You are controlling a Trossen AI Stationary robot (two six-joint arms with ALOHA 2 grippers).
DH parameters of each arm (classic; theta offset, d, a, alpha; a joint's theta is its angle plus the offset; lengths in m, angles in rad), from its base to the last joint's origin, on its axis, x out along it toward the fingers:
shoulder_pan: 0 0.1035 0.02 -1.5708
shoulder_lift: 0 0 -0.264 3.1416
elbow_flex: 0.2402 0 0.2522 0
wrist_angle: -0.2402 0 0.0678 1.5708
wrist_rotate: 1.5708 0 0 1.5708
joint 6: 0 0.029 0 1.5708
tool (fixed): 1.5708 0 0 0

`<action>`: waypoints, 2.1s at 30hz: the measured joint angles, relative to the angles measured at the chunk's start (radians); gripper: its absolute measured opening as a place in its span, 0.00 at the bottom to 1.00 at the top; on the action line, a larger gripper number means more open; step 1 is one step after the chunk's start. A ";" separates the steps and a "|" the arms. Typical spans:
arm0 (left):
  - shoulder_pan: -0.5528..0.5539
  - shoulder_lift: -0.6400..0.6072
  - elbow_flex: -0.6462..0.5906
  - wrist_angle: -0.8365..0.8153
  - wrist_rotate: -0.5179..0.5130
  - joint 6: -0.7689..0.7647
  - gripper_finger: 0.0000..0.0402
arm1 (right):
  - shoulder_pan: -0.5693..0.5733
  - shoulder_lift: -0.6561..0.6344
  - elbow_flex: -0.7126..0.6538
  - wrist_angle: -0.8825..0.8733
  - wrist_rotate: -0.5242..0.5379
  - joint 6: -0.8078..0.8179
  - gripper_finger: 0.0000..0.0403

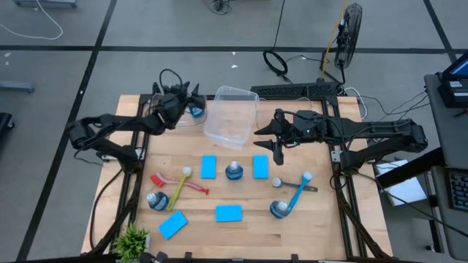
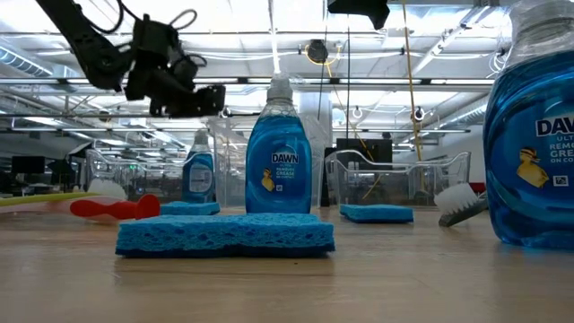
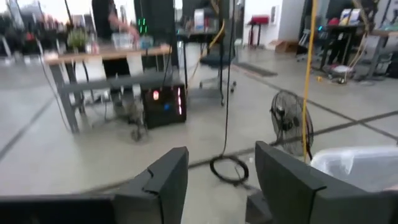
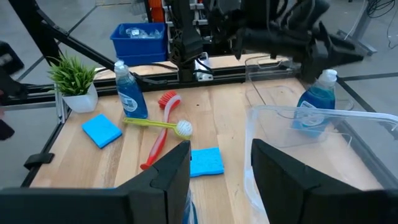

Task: Pick & Place Kitchen Sink Supplies
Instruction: Put the blue dishwashing liquid into the left transparent bin

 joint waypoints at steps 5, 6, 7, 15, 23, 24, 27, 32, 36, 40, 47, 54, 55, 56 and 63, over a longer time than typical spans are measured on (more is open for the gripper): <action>-0.029 -0.123 0.000 -0.016 -0.002 0.089 0.52 | 0.000 0.000 0.000 0.000 -0.001 0.000 0.38; -0.039 -0.149 0.000 -0.026 -0.002 0.108 0.53 | 0.000 0.000 0.000 0.000 -0.001 0.000 0.38; -0.053 -0.177 0.000 -0.034 -0.002 0.129 0.53 | 0.000 0.000 0.000 0.000 -0.001 -0.002 0.38; -0.234 -0.387 0.084 -0.354 -0.148 0.265 0.53 | 0.000 0.000 0.000 -0.001 -0.001 -0.033 0.38; -0.465 -0.439 0.298 -0.811 -0.363 0.253 0.49 | 0.000 0.000 0.000 -0.045 -0.001 -0.082 0.38; -0.493 -0.437 0.322 -0.852 -0.387 0.248 0.49 | 0.000 0.000 0.000 -0.060 -0.001 -0.087 0.38; -0.569 -0.435 0.376 -0.934 -0.453 0.205 0.51 | 0.000 0.000 0.000 -0.100 -0.001 -0.099 0.38; -0.672 -0.435 0.421 -0.992 -0.522 0.144 0.54 | 0.000 0.000 0.000 -0.186 -0.001 -0.111 0.38; -0.745 -0.429 0.437 -0.997 -0.525 0.136 0.56 | 0.000 0.000 0.000 -0.242 -0.001 -0.135 0.38; -0.801 -0.397 0.467 -1.001 -0.531 0.117 0.55 | 0.000 0.000 0.000 -0.263 -0.002 -0.151 0.38; -0.862 -0.296 0.552 -1.066 -0.532 0.086 0.56 | 0.001 0.000 0.000 -0.279 -0.010 -0.165 0.38; -0.897 -0.191 0.694 -1.296 -0.487 -0.083 0.57 | 0.002 0.000 0.000 -0.370 -0.032 -0.132 0.38; -0.900 -0.179 0.712 -1.330 -0.465 -0.118 0.57 | 0.002 0.000 0.000 -0.381 -0.032 -0.129 0.38; -0.900 -0.166 0.729 -1.357 -0.441 -0.151 0.57 | 0.002 0.000 0.000 -0.394 -0.032 -0.126 0.39; -0.900 -0.102 0.787 -1.537 -0.228 -0.387 0.57 | 0.002 0.000 0.000 -0.405 -0.067 -0.106 0.39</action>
